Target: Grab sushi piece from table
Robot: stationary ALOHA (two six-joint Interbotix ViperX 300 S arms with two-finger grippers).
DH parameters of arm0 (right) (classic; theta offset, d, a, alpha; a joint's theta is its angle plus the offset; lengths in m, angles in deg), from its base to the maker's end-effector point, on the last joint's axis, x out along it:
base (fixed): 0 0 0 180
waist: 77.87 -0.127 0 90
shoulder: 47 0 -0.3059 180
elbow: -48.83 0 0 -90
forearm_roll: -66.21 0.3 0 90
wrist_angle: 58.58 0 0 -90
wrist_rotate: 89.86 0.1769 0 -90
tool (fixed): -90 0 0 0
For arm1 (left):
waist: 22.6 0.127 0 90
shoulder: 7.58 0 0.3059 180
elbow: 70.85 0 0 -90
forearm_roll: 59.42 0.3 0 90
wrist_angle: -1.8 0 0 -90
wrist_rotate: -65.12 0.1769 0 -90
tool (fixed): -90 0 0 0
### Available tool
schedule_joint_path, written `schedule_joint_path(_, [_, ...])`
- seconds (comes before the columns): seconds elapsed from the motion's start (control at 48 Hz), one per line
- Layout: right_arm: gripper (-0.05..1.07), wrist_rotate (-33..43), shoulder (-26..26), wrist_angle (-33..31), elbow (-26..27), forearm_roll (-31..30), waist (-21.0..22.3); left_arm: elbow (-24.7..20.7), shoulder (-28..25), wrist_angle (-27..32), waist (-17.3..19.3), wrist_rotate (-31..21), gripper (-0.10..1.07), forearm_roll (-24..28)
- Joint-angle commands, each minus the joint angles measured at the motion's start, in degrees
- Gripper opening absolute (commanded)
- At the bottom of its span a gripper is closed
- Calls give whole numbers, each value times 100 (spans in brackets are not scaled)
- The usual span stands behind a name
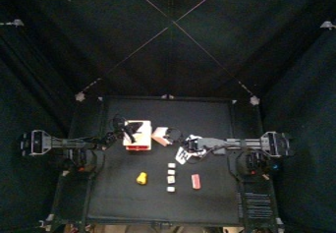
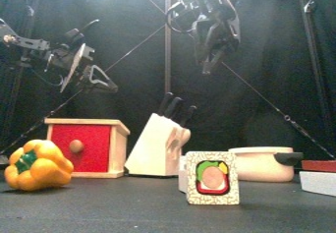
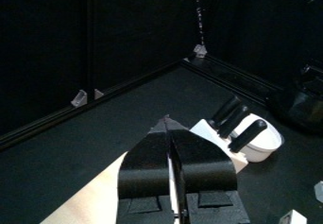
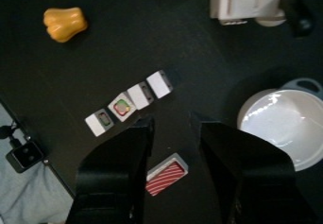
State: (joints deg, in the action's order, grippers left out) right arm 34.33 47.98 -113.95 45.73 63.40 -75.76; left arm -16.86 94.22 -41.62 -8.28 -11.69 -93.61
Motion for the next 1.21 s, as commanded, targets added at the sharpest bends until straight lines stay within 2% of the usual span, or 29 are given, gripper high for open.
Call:
schedule_joint_path(0.0, [75,18,-220,325,-141,-35,-88,-88,9,-44,0,9,22,44])
schedule_joint_path(0.396, [75,167,-554,2566,-1406,-659,-404,-62,18,-35,-35,18,22,202])
schedule_joint_path(0.521, [75,141,-677,3076,-1784,-800,-492,-88,9,-44,-97,18,22,229])
schedule_joint_path(0.688, [75,132,-694,3612,-2180,-1151,-668,-88,18,-44,-158,26,22,343])
schedule_joint_path(0.896, [75,176,-633,4113,-2452,-2162,-826,-53,9,-44,-237,9,22,580])
schedule_joint_path(1.0, [75,176,-615,4192,-2426,-2549,-826,-53,9,-35,-308,9,22,606])
schedule_joint_path(1.188, [75,167,-448,4430,-2514,-2733,-791,-26,9,-9,-448,0,22,598])
